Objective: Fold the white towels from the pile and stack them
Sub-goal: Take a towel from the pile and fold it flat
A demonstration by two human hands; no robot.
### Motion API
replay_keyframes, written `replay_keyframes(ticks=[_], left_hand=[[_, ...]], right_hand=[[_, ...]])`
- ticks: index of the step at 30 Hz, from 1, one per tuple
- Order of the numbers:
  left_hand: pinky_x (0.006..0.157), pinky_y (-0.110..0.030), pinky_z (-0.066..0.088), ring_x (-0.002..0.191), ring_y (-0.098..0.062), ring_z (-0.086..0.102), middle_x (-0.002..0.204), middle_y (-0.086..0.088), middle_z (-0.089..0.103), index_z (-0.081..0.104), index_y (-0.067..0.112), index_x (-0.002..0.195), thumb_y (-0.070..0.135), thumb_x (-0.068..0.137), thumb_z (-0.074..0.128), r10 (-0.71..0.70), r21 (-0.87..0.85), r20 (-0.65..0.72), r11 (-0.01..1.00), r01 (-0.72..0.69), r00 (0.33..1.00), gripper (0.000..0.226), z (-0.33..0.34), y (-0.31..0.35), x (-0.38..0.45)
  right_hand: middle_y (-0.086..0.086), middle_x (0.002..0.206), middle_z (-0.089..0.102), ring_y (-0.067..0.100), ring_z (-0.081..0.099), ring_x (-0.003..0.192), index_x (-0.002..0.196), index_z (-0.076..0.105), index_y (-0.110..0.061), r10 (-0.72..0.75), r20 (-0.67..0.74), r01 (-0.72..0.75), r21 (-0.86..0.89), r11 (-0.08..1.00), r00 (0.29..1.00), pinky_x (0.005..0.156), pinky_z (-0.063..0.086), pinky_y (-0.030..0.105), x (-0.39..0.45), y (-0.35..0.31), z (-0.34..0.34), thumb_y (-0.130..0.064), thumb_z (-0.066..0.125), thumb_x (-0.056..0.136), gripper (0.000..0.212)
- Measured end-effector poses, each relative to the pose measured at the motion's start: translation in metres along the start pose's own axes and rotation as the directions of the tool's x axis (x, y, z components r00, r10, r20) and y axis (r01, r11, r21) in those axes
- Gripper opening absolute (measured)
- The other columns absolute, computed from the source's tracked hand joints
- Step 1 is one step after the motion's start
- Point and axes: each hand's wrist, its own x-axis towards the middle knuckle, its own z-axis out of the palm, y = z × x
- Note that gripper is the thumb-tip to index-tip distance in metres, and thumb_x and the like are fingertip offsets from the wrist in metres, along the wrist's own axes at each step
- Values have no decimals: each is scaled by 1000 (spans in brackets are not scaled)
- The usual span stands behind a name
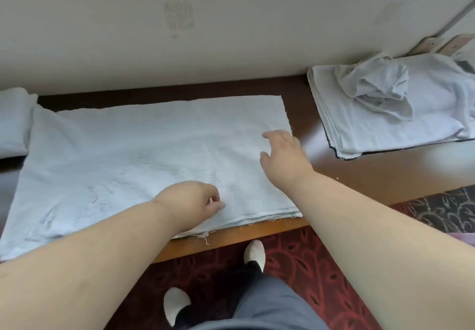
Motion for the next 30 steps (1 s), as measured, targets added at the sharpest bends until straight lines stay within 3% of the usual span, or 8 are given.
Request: replay_keyframes(ticks=[3, 6, 10, 15, 20, 25, 28, 30], left_hand=[[94, -33, 41, 121, -20, 51, 132, 7, 57, 53, 35, 131, 39, 100, 41, 33, 44, -391, 999, -17, 920, 34, -27, -1, 50], [117, -48, 10, 148, -26, 10, 162, -1, 16, 12, 33, 154, 43, 101, 33, -121, 146, -311, 974, 174, 943, 58, -31, -9, 88], [112, -62, -10, 146, -30, -21, 161, 5, -19, -19, 41, 148, 66, 90, 13, -227, 234, -249, 929, 286, 942, 70, 1, -24, 99], [110, -60, -19, 143, -29, -29, 159, 4, -24, -22, 43, 146, 82, 77, 10, -152, 219, -290, 951, 220, 945, 85, 10, -8, 112], [115, -49, -19, 143, -21, -30, 159, 3, -23, -19, 43, 147, 77, 83, 11, -23, 234, -309, 967, 100, 951, 79, 18, 5, 109], [114, -49, -21, 138, -18, -40, 149, 5, -44, -39, 45, 136, 78, 82, -4, -333, 171, -335, 898, 405, 881, 73, 44, -54, 22], [115, -47, -21, 140, -16, -36, 152, 7, -40, -27, 45, 144, 75, 83, -4, -432, 110, -348, 862, 494, 832, 72, 53, -80, -21], [115, -47, -19, 143, -17, -31, 158, 5, -29, -19, 44, 148, 73, 86, -3, -557, 7, -383, 796, 605, 737, 71, 59, -95, -44]], right_hand=[[1, 160, 26, 22, 17, 148, 148, 40, -24, -158, -4, 158, 24, 987, 987, 120, 19, 41, 53, -34, 15, -24, 41, 101, 47], [0, 166, 9, 21, -1, 153, 155, 26, -29, -185, 127, 200, -115, 973, 974, 123, 4, 44, 89, -30, 37, -37, 33, 104, 52], [-4, 166, -8, 20, -16, 151, 156, 3, -38, -183, 200, 234, -276, 932, 963, 121, -11, 46, 94, 10, 64, -72, 17, 92, 74], [0, 167, -3, 22, -13, 152, 155, 4, -38, -176, 107, 201, -306, 931, 978, 121, -10, 49, 113, 42, 58, -83, 12, 85, 84], [0, 167, -5, 22, -12, 152, 155, 0, -39, -175, 131, 211, -348, 914, 976, 122, -6, 48, 135, 86, 31, -85, 7, 83, 86], [1, 166, -6, 24, -10, 152, 155, -2, -37, -140, 209, 213, -386, 898, 968, 122, -2, 52, 140, 93, 14, -88, 8, 80, 91], [4, 166, -4, 24, -8, 152, 156, 4, -33, -123, 91, 141, -214, 967, 988, 120, -1, 54, 121, 65, 20, -79, 14, 85, 85], [4, 167, -2, 22, -8, 152, 156, 1, -34, -235, 86, 247, -191, 950, 968, 120, 0, 53, 90, 47, 38, -71, 11, 91, 75]])
